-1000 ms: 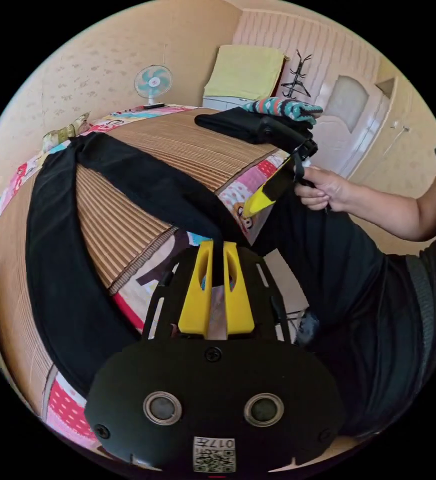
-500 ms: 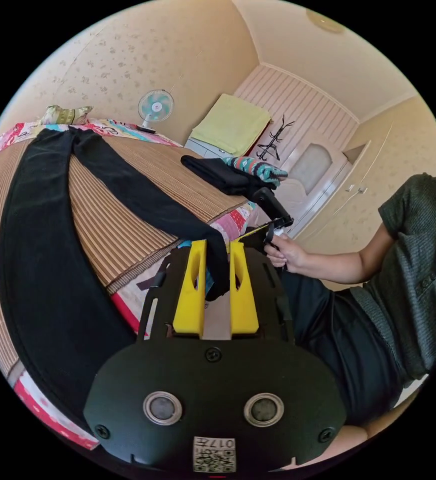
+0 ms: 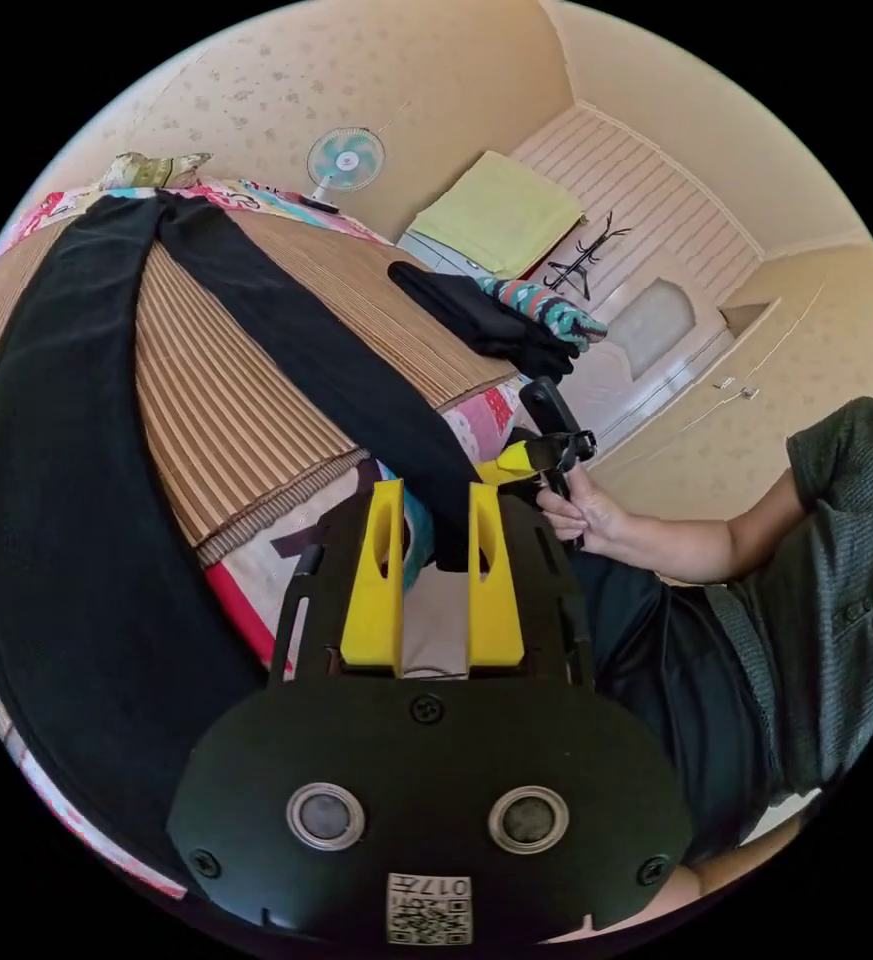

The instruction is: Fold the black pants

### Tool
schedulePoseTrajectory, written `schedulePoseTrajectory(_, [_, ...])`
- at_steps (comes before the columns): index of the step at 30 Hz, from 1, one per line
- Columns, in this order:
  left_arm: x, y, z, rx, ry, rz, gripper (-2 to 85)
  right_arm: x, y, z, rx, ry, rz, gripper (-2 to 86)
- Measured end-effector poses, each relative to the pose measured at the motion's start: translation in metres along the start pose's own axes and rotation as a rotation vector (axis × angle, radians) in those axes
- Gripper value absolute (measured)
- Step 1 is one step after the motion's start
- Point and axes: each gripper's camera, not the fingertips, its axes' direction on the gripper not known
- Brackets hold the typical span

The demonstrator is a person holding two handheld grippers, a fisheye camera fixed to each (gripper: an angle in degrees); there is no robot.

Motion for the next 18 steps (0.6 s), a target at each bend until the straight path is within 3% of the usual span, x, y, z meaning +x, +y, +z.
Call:
schedulePoseTrajectory(3, [-0.013, 0.0, -0.009, 0.047, 0.309, 0.046, 5.4, -0.012, -0.005, -0.005, -0.018, -0.038, -0.034, 12.3])
schedulePoseTrajectory(6, [-0.018, 0.011, -0.044, 0.213, 0.382, 0.086, 0.1, -0.028, -0.007, -0.011, -0.007, -0.096, -0.114, 12.6])
schedulePoseTrajectory(10, [-0.024, 0.03, -0.086, 0.342, 0.107, -0.025, 3.5, -0.026, -0.01, 0.001, -0.036, 0.067, -0.027, 11.4])
schedulePoseTrajectory(11, [-0.023, 0.032, -0.093, 0.34, 0.01, -0.062, 8.4, -0.025, -0.01, 0.004, -0.04, 0.117, -0.007, 11.2])
schedulePoseTrajectory(14, [-0.017, 0.023, -0.086, 0.245, -0.123, -0.11, 17.4, -0.032, -0.01, 0.009, -0.031, 0.122, -0.041, 12.2])
schedulePoseTrajectory(18, [0.019, -0.001, -0.04, 0.074, -0.202, 0.005, 16.9, -0.034, -0.01, 0.017, -0.031, 0.118, -0.056, 13.9])
